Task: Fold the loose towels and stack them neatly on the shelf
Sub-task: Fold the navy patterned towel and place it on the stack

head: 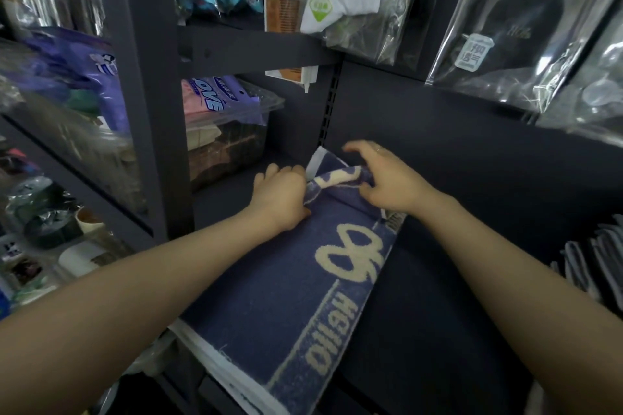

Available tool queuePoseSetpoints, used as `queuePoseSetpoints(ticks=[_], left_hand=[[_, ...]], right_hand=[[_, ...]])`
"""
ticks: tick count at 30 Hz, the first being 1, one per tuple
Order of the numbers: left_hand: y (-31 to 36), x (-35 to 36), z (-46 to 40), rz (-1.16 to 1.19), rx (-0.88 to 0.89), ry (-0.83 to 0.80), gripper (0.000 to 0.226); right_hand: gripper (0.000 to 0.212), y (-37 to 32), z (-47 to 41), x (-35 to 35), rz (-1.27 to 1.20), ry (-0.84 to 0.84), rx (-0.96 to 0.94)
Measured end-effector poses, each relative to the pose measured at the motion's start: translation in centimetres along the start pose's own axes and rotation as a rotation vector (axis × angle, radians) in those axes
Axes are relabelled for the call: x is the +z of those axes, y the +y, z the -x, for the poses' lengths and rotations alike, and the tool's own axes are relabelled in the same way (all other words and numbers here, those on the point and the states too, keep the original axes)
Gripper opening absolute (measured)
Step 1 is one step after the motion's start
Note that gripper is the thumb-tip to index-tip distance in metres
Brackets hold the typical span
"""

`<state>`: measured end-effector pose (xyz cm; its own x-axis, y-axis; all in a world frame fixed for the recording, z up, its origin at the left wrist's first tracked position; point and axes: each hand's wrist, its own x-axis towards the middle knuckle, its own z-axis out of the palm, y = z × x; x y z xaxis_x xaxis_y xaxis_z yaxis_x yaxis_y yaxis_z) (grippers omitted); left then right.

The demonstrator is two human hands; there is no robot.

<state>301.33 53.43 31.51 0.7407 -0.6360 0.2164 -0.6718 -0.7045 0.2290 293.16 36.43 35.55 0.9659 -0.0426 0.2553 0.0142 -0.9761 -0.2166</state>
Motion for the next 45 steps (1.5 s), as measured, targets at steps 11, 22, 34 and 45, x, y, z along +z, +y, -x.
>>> queuePoseSetpoints(ticks=[11,22,34,45], left_hand=[[-0.5,0.3,3.3,-0.052,0.280,0.066,0.026],[-0.8,0.1,4.3,-0.107,0.625,0.221,0.021],[-0.6,0.5,4.3,-0.178,0.617,0.293,0.021],[-0.8,1.4,3.6,0.129,0.276,0.208,0.028]], right_hand=[[0.026,-0.9,0.5,-0.6,0.306,-0.331,-0.189],[0.038,0.8,-3.5,3.4,-0.002,-0.307,0.365],[0.005,1.7,-3.0,4.1,-0.023,0.035,0.163],[0.008,3.7,-4.8,4.9,-0.233,0.201,0.436]])
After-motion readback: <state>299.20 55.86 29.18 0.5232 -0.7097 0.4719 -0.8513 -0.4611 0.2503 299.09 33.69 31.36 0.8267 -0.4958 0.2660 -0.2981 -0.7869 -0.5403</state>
